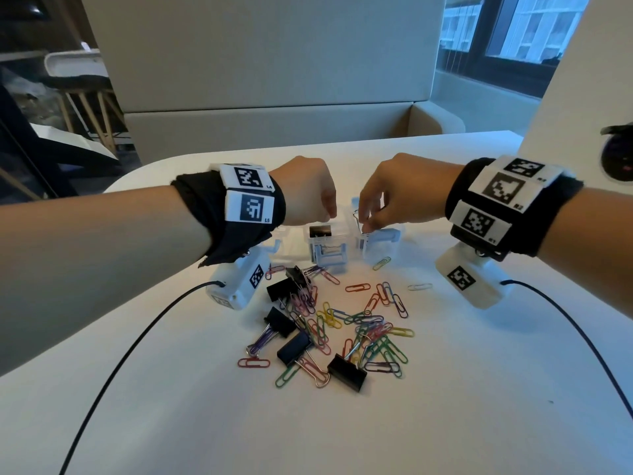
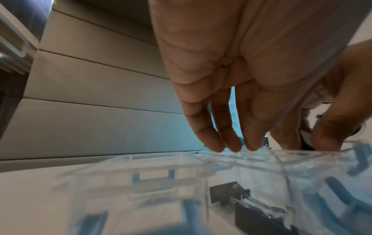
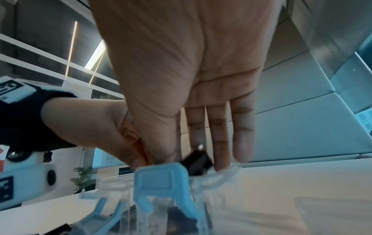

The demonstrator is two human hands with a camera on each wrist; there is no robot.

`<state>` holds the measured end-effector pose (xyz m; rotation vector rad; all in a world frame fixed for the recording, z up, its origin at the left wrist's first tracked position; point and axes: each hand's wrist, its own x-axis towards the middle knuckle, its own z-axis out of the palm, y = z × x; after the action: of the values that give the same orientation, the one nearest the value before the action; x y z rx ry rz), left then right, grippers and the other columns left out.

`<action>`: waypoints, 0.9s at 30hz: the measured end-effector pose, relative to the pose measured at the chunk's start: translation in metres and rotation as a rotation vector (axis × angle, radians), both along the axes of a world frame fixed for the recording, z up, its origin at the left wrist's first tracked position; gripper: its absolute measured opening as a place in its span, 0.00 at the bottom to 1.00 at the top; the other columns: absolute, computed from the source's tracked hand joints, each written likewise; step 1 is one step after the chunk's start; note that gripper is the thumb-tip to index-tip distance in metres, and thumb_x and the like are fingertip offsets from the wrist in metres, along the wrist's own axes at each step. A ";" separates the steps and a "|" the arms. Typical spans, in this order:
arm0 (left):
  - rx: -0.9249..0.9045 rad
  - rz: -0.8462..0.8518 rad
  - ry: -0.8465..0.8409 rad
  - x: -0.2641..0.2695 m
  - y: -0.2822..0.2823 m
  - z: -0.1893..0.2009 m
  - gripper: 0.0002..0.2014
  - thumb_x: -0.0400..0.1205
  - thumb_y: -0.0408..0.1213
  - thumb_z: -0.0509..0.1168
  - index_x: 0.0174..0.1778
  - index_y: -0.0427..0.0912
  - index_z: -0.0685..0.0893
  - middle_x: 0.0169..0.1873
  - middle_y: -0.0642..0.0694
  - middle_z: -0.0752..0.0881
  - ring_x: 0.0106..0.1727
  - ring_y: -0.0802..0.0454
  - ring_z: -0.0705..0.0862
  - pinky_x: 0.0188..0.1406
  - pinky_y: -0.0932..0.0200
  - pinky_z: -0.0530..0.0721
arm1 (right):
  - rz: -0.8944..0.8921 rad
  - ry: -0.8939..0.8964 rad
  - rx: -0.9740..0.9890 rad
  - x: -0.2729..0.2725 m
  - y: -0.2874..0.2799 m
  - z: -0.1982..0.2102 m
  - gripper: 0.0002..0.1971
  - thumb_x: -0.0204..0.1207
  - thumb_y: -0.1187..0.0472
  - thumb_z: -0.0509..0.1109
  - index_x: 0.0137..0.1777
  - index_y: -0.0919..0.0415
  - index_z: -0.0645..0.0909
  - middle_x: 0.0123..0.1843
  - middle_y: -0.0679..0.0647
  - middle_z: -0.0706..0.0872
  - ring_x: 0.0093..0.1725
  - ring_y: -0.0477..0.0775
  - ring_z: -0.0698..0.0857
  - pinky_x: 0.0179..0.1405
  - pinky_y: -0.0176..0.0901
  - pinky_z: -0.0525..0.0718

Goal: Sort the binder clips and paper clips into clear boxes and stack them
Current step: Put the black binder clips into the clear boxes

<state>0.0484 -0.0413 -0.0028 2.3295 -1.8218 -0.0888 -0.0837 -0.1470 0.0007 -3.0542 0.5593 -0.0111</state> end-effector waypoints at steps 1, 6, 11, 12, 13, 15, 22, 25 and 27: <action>0.002 0.001 0.001 0.001 0.001 0.000 0.08 0.79 0.34 0.69 0.49 0.44 0.92 0.39 0.51 0.85 0.45 0.54 0.82 0.44 0.61 0.74 | -0.009 0.017 0.029 -0.001 0.001 0.000 0.10 0.73 0.49 0.75 0.52 0.47 0.90 0.46 0.42 0.88 0.44 0.44 0.82 0.40 0.34 0.71; -0.040 -0.016 0.013 0.002 0.007 0.002 0.08 0.78 0.33 0.68 0.48 0.45 0.92 0.40 0.51 0.87 0.43 0.55 0.82 0.34 0.69 0.71 | -0.032 -0.061 0.094 -0.004 0.002 0.001 0.09 0.76 0.56 0.73 0.53 0.51 0.91 0.46 0.44 0.91 0.38 0.37 0.80 0.44 0.33 0.74; -0.090 -0.106 -0.029 -0.001 0.040 0.006 0.08 0.77 0.37 0.69 0.49 0.46 0.91 0.36 0.56 0.84 0.37 0.59 0.80 0.33 0.76 0.70 | 0.058 -0.185 0.074 -0.013 0.029 0.010 0.07 0.75 0.57 0.73 0.49 0.53 0.92 0.39 0.43 0.89 0.37 0.39 0.83 0.41 0.30 0.77; -0.070 -0.140 -0.033 -0.003 0.050 0.006 0.07 0.77 0.38 0.70 0.48 0.47 0.91 0.35 0.57 0.83 0.35 0.61 0.79 0.33 0.77 0.70 | 0.097 -0.165 0.083 -0.015 0.038 0.011 0.07 0.75 0.56 0.73 0.48 0.51 0.92 0.37 0.41 0.88 0.36 0.37 0.83 0.40 0.27 0.77; -0.033 -0.170 -0.025 -0.006 0.061 0.005 0.07 0.76 0.38 0.70 0.47 0.48 0.91 0.34 0.58 0.84 0.33 0.64 0.80 0.34 0.77 0.71 | 0.142 -0.131 0.093 -0.017 0.049 0.010 0.07 0.74 0.55 0.73 0.48 0.50 0.92 0.35 0.38 0.87 0.35 0.35 0.83 0.39 0.24 0.76; 0.069 -0.228 -0.006 -0.010 0.080 0.001 0.07 0.75 0.38 0.71 0.46 0.50 0.91 0.35 0.57 0.87 0.32 0.68 0.80 0.35 0.77 0.74 | 0.226 -0.045 0.119 -0.022 0.069 0.007 0.06 0.73 0.52 0.74 0.47 0.46 0.91 0.32 0.32 0.84 0.32 0.30 0.82 0.36 0.18 0.74; 0.273 -0.255 0.038 -0.009 0.118 -0.015 0.16 0.71 0.41 0.74 0.55 0.52 0.88 0.47 0.54 0.86 0.49 0.57 0.82 0.48 0.62 0.82 | 0.351 0.205 0.242 -0.036 0.116 -0.013 0.17 0.66 0.44 0.78 0.55 0.41 0.86 0.44 0.39 0.87 0.37 0.34 0.81 0.41 0.33 0.82; 0.312 -0.236 0.051 -0.010 0.124 -0.023 0.20 0.71 0.38 0.74 0.60 0.52 0.85 0.48 0.58 0.81 0.52 0.56 0.80 0.49 0.61 0.81 | 0.350 0.259 0.242 -0.039 0.124 -0.021 0.23 0.64 0.45 0.80 0.60 0.42 0.83 0.50 0.40 0.84 0.40 0.35 0.80 0.41 0.34 0.82; 0.297 -0.220 0.070 -0.010 0.124 -0.028 0.19 0.71 0.36 0.73 0.58 0.52 0.85 0.46 0.59 0.79 0.49 0.57 0.80 0.47 0.61 0.83 | 0.341 0.258 0.236 -0.040 0.126 -0.024 0.22 0.65 0.47 0.80 0.60 0.43 0.83 0.50 0.41 0.84 0.40 0.36 0.79 0.41 0.34 0.82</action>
<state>0.0386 0.0828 -0.0309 2.2600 -2.1484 -0.4969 -0.1235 -0.0208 -0.0228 -2.8890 0.0344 0.4296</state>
